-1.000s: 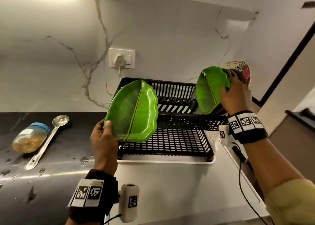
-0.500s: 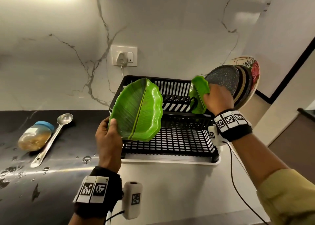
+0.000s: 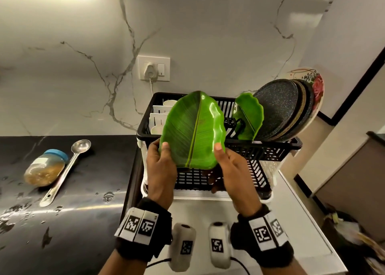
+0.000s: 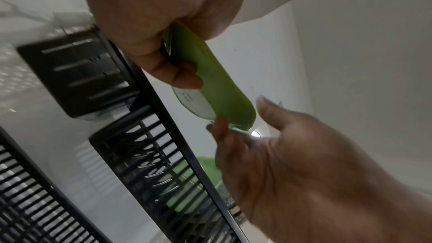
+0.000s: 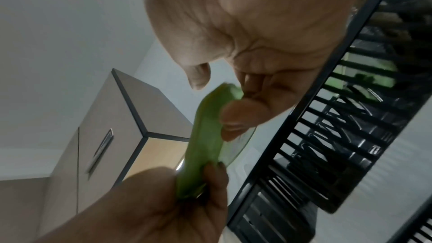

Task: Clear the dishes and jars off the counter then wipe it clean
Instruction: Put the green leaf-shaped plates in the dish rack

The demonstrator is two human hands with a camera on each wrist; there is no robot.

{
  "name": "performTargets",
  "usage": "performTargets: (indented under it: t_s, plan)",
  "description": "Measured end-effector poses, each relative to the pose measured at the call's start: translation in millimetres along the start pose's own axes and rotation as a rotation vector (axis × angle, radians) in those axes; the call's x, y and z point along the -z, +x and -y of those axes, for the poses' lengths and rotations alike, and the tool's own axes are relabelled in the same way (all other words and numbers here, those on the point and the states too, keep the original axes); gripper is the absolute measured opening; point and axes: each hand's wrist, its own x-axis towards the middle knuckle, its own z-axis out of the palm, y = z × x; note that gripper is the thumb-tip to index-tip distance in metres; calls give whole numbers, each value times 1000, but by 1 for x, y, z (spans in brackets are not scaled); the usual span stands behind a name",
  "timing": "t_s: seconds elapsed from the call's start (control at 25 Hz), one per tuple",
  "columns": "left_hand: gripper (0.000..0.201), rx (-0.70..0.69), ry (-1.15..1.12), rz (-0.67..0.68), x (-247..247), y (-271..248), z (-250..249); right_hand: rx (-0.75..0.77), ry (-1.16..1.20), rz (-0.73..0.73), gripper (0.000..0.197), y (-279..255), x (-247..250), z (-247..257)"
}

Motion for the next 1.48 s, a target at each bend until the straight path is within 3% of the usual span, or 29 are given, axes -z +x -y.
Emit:
performTargets:
  t_s: [0.12,0.2,0.32,0.4,0.48,0.6,0.8,1.0,1.16,1.36,1.48]
  plan:
    - [23,-25,45,127,-18,-9,-9,112,-26,-172,10,14,3,7]
    - [30,-249,256,209,-22,-5,-18,162,-113,-273,6,28,24,21]
    - [20,-718,784,271,-17,19,-22,282,-428,-423,17,52,60,53]
    - [17,-837,1116,420,-12,40,-22,329,-717,-510,30,72,77,67]
    - [14,-852,1273,529,-7,53,-19,310,-967,-557,38,93,87,71]
    - [12,-875,1310,533,-6,58,-19,276,-1212,-501,33,113,88,67]
    - [16,-828,1295,531,-9,59,-24,227,-1344,-411,31,125,76,57]
    - [18,-798,1297,550,-8,56,-27,98,-1323,-278,27,133,56,40]
    - [18,-791,1276,536,-6,54,-25,26,-1279,-260,29,131,47,35]
    - [17,-752,1181,491,3,52,-17,-14,-1091,-389,66,101,43,27]
    - [18,-779,1151,462,26,47,-13,53,-940,-422,68,68,18,8]
